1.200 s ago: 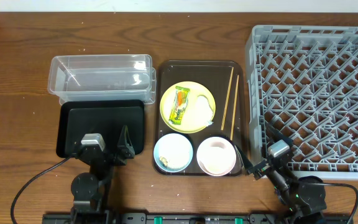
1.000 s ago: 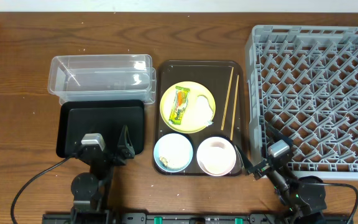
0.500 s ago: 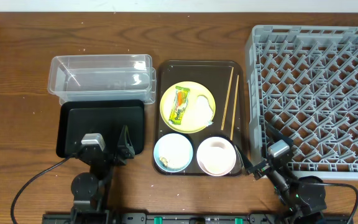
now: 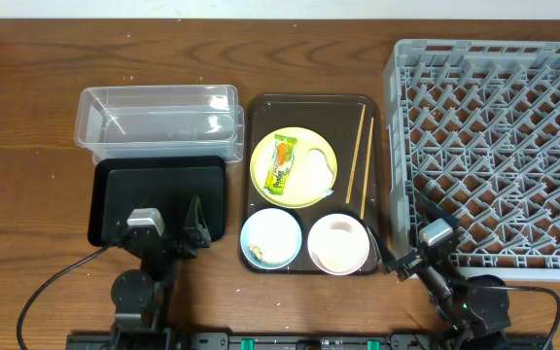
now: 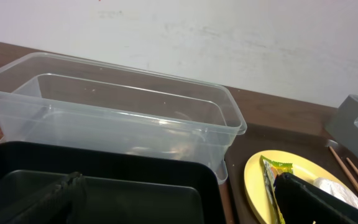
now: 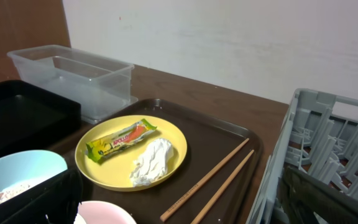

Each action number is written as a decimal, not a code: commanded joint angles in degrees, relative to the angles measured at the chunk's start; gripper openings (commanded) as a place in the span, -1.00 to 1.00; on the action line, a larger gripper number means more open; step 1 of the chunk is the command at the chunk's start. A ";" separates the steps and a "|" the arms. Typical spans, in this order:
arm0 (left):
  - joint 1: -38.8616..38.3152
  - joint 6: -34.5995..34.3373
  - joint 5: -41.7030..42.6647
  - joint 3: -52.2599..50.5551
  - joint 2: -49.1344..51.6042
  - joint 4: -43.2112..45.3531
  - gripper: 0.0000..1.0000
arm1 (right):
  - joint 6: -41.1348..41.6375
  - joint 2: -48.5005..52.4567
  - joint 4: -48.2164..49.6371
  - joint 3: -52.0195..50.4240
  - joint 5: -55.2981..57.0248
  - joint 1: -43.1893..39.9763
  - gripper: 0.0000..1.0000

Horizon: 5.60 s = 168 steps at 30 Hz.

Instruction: Sort waste into correct bins and load items into the dishwasher rack

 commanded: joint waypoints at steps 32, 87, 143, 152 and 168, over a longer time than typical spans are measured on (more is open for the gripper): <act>0.13 -0.13 2.49 -1.01 0.22 -1.75 0.97 | -1.77 -0.20 -0.24 -0.09 1.05 -1.33 0.99; -45.11 -14.97 9.53 61.05 83.25 -44.92 0.72 | 12.66 12.13 -14.80 13.31 5.09 -9.70 0.99; -10.21 -6.23 77.72 61.31 67.47 -39.28 -0.85 | -14.32 67.98 -39.91 69.16 -48.98 7.74 0.72; -9.57 -6.25 77.77 61.33 67.47 -37.90 -0.85 | -14.38 67.95 -41.64 69.16 -46.86 7.34 0.72; -8.81 -6.23 77.66 61.31 67.49 -37.92 -0.26 | -14.34 65.81 -41.18 69.18 -46.77 4.85 -0.05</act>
